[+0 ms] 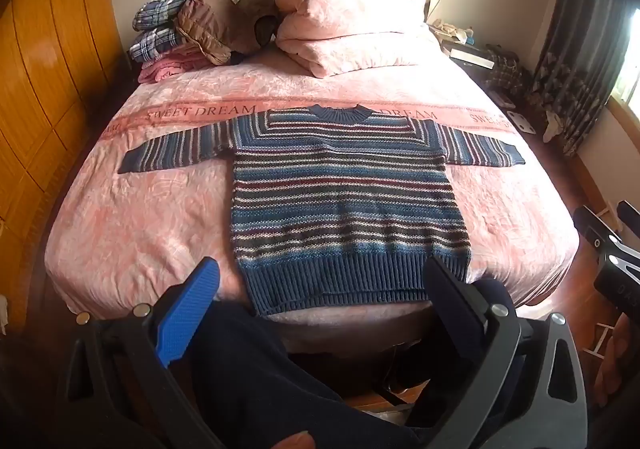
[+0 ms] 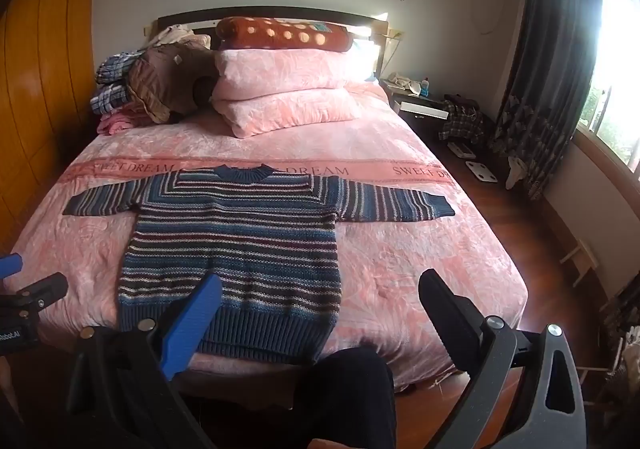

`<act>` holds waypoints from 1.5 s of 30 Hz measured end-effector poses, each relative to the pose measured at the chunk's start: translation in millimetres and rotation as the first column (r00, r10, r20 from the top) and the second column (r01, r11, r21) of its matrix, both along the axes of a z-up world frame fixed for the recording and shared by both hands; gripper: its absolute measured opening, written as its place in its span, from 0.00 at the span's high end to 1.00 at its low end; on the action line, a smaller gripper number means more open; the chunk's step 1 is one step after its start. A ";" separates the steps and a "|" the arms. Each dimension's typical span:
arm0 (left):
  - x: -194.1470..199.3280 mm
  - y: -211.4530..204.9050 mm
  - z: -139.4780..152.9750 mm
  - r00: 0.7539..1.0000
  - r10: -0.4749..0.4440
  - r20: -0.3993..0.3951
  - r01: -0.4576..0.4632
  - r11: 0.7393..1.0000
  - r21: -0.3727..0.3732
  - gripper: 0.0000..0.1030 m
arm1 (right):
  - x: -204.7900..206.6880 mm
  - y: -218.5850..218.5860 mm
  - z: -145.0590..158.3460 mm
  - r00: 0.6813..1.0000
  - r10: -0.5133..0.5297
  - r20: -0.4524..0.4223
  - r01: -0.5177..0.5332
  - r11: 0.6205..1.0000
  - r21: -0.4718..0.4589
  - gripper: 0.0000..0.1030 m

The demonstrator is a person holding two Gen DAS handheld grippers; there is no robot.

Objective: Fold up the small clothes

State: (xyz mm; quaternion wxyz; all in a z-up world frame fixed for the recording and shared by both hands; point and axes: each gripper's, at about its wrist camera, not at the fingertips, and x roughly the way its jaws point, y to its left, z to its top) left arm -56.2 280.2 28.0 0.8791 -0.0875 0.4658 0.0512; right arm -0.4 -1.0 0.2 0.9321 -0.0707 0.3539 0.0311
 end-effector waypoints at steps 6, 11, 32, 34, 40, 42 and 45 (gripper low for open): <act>-1.5 0.6 3.2 1.000 0.001 0.005 -0.001 1.000 -0.001 0.03 | -0.7 -0.3 0.7 1.000 -0.004 -0.004 0.004 1.000 -0.014 0.04; 2.4 -1.6 0.4 1.000 0.000 -0.005 0.000 1.000 0.005 0.03 | 0.8 -0.9 1.7 1.000 0.001 -0.001 -0.001 1.000 -0.015 0.04; 3.8 -2.1 1.9 1.000 -0.002 -0.001 0.002 1.000 0.004 0.03 | 8.3 -5.9 9.1 1.000 0.003 -0.001 -0.003 1.000 -0.016 0.04; 4.1 -2.2 1.9 1.000 -0.003 -0.001 0.003 1.000 0.005 0.03 | 8.5 -6.0 9.4 1.000 0.003 -0.002 -0.003 1.000 -0.015 0.04; 3.4 -1.8 1.1 1.000 -0.001 0.000 0.001 1.000 0.004 0.03 | 7.9 -5.3 9.1 1.000 0.002 0.000 -0.002 1.000 -0.018 0.04; 3.4 -1.9 1.0 1.000 -0.002 0.000 0.002 1.000 0.003 0.03 | 7.9 -5.6 8.8 1.000 0.003 -0.001 -0.004 1.000 -0.017 0.04; 3.9 -2.3 0.6 1.000 -0.002 -0.002 0.002 1.000 0.004 0.03 | 7.7 -5.4 8.5 1.000 0.003 0.000 -0.003 1.000 -0.017 0.04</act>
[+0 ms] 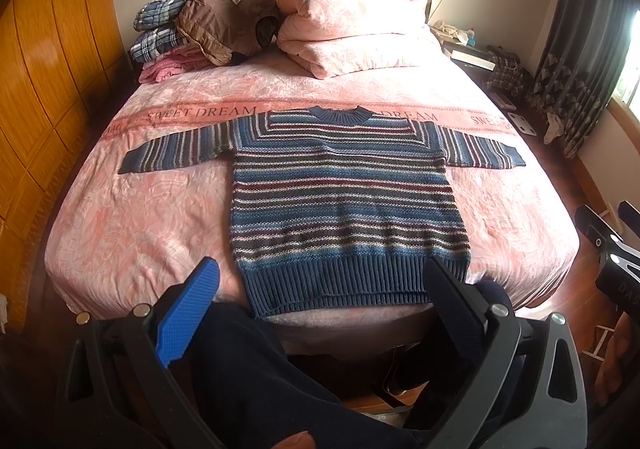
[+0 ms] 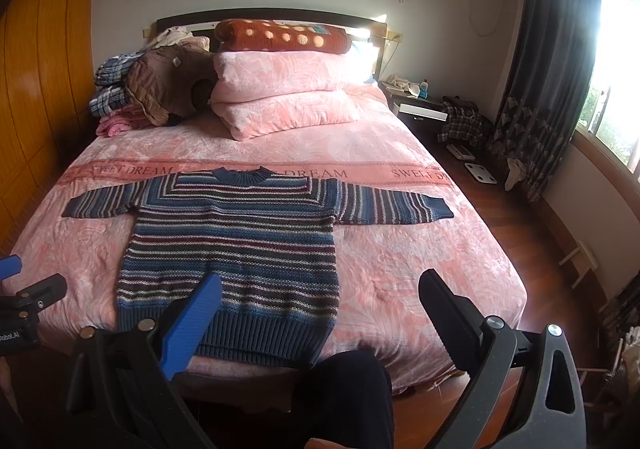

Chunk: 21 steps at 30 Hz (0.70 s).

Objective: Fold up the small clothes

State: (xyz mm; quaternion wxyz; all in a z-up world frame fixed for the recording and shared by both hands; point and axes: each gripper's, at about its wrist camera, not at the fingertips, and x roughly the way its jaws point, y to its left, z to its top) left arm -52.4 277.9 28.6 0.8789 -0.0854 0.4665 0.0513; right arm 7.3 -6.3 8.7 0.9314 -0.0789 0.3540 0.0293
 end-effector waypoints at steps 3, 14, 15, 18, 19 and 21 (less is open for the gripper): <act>-1.0 1.1 -0.1 1.000 0.002 0.003 -0.002 1.000 0.006 0.03 | 2.2 -1.2 2.4 1.000 -0.001 -0.001 0.001 1.000 0.000 0.04; -4.2 3.7 -5.5 1.000 0.007 0.002 -0.007 1.000 0.003 0.03 | 0.2 0.5 -1.9 1.000 -0.002 -0.001 0.002 1.000 0.001 0.04; -4.3 3.9 -5.9 1.000 0.007 0.002 -0.007 1.000 0.003 0.03 | 0.9 0.3 -1.4 1.000 -0.002 -0.001 0.002 1.000 0.000 0.04; -4.2 3.8 -6.0 1.000 0.007 0.001 -0.007 1.000 0.002 0.03 | 0.3 0.4 -1.8 1.000 -0.001 -0.002 0.001 1.000 0.001 0.04; -4.3 3.8 -6.2 1.000 0.007 0.002 -0.007 1.000 0.002 0.03 | 0.6 0.2 -1.7 1.000 -0.002 -0.002 0.002 1.000 0.000 0.04; -4.1 3.7 -6.2 1.000 0.006 0.001 -0.006 1.000 0.003 0.03 | 0.5 -0.1 -2.5 1.000 -0.003 -0.002 0.003 1.000 0.001 0.04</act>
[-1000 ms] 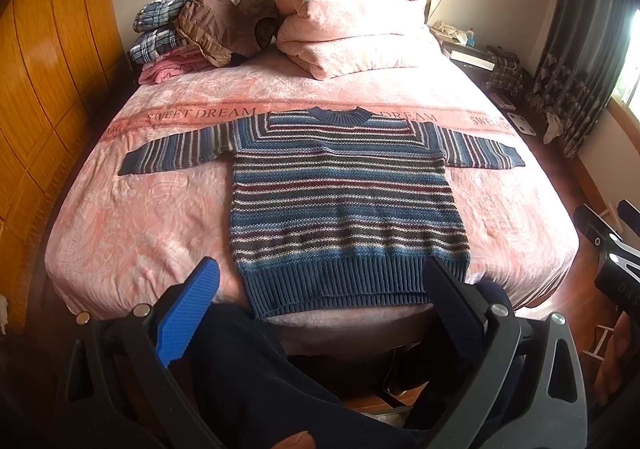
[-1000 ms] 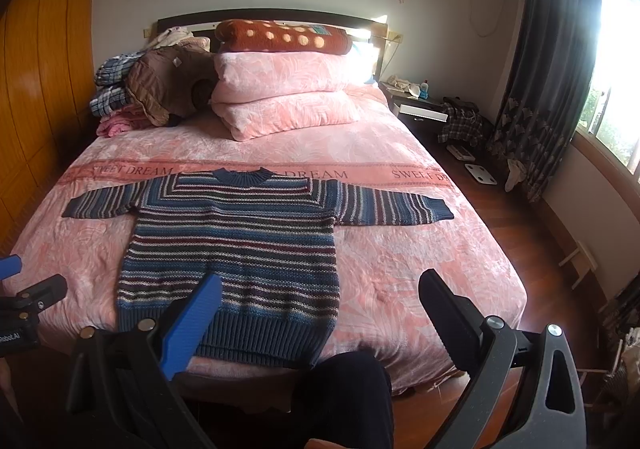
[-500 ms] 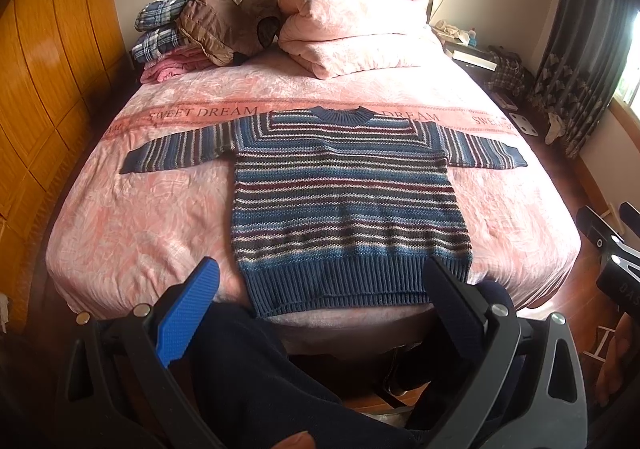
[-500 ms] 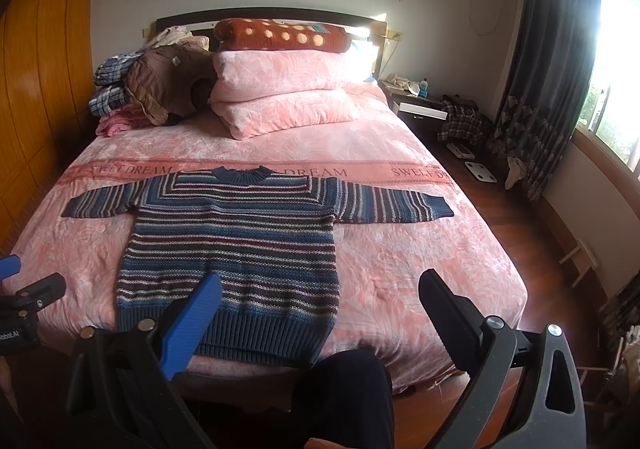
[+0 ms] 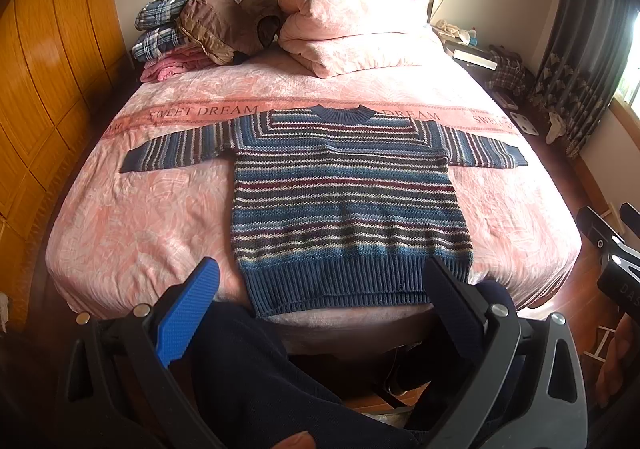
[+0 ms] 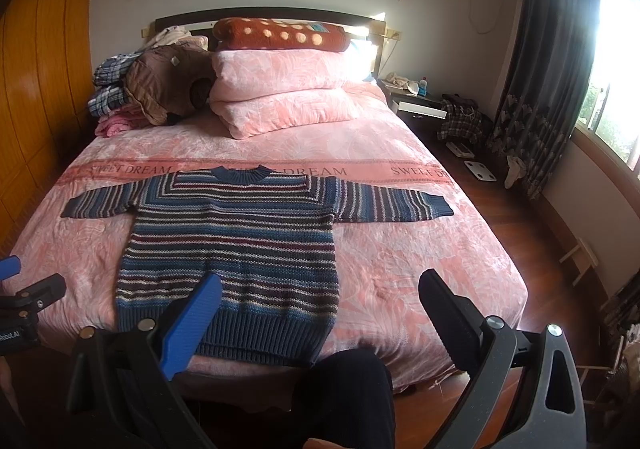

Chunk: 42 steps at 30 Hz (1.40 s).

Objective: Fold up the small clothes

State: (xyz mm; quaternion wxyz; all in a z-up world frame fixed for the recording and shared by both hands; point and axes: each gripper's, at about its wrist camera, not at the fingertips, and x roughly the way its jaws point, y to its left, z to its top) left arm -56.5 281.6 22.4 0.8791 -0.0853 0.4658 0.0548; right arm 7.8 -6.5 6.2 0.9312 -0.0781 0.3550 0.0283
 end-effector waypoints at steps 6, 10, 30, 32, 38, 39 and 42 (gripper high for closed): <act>0.5 -0.5 -3.3 1.000 0.006 -0.005 -0.006 1.000 0.001 0.03 | 0.3 -0.3 -0.8 1.000 0.002 -0.001 -0.002 1.000 -0.001 0.04; -0.3 0.2 -3.8 1.000 0.006 -0.003 -0.006 1.000 0.003 0.03 | 0.7 -0.8 -1.3 1.000 0.002 -0.004 -0.002 1.000 0.002 0.04; 3.4 4.4 -2.9 0.999 0.031 -0.006 -0.031 0.999 0.016 0.03 | 5.5 9.4 -14.1 1.000 0.020 -0.013 -0.020 1.000 -0.007 0.04; 6.1 3.2 -4.1 0.999 0.040 0.000 -0.040 0.998 0.046 0.03 | 9.8 9.6 -12.1 0.999 0.036 -0.005 -0.036 0.999 -0.008 0.04; 18.5 7.2 -12.7 0.992 -0.030 0.126 0.029 1.000 0.005 0.03 | 42.0 1.6 -32.9 0.983 0.177 0.041 -0.176 0.984 -0.033 0.04; 21.3 9.3 -15.6 0.986 -0.064 0.153 0.068 0.997 -0.023 0.03 | 53.6 -1.5 -40.5 0.984 0.175 0.021 -0.174 0.983 -0.059 0.04; 40.4 16.2 -29.7 0.983 -0.098 0.152 0.113 0.989 -0.094 0.03 | 95.5 -33.3 -60.9 0.993 0.118 -0.027 -0.119 0.993 -0.024 0.04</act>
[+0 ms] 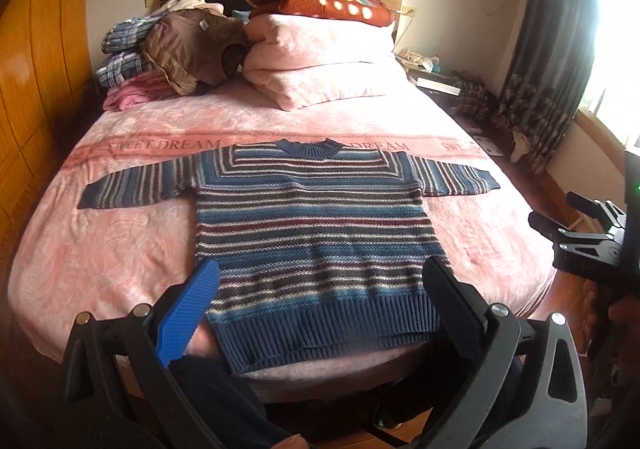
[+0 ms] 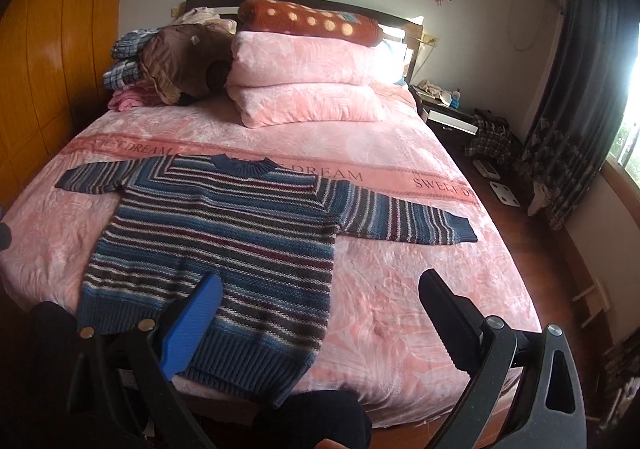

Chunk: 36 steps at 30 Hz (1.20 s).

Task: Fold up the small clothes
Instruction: 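Lower the right tool onto the sweater's sleeve cuff and close on it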

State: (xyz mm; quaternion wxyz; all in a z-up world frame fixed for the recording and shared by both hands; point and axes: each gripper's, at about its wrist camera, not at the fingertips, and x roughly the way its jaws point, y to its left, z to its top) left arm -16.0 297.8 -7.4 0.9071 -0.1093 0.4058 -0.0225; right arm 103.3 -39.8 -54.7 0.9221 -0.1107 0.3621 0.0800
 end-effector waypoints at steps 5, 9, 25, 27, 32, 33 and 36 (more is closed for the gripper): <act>31.4 -0.1 -30.5 0.999 -0.035 -0.008 0.035 0.996 -0.081 0.03 | 84.0 -90.2 -52.9 0.965 -0.135 -0.224 0.181 0.963 0.201 0.12; 53.4 -5.9 -51.6 0.998 -0.055 -0.016 0.053 0.994 -0.098 0.03 | 143.8 -179.0 -113.1 0.868 -0.177 -0.464 0.395 0.813 0.429 0.42; 158.5 -32.3 -130.7 0.994 -0.087 -0.069 0.069 0.971 -0.230 0.03 | 334.0 -393.5 -251.7 0.757 -0.292 -0.585 0.645 0.193 0.739 0.63; 169.9 -37.3 -143.0 0.992 -0.092 -0.091 0.066 0.964 -0.258 0.03 | 350.0 -405.7 -264.9 0.741 -0.311 -0.595 0.660 0.177 0.730 0.63; 186.8 -45.9 -170.7 0.988 -0.096 -0.125 0.052 0.948 -0.313 0.03 | 374.3 -423.2 -297.0 0.708 -0.336 -0.620 0.692 0.158 0.704 0.62; 189.2 -46.7 -175.3 0.987 -0.095 -0.131 0.048 0.945 -0.323 0.03 | 377.7 -425.4 -301.2 0.709 -0.338 -0.619 0.690 0.154 0.707 0.62; 197.2 -47.2 -186.3 0.985 -0.091 -0.146 0.032 0.929 -0.368 0.03 | 385.9 -428.8 -308.0 0.725 -0.331 -0.604 0.672 0.151 0.725 0.63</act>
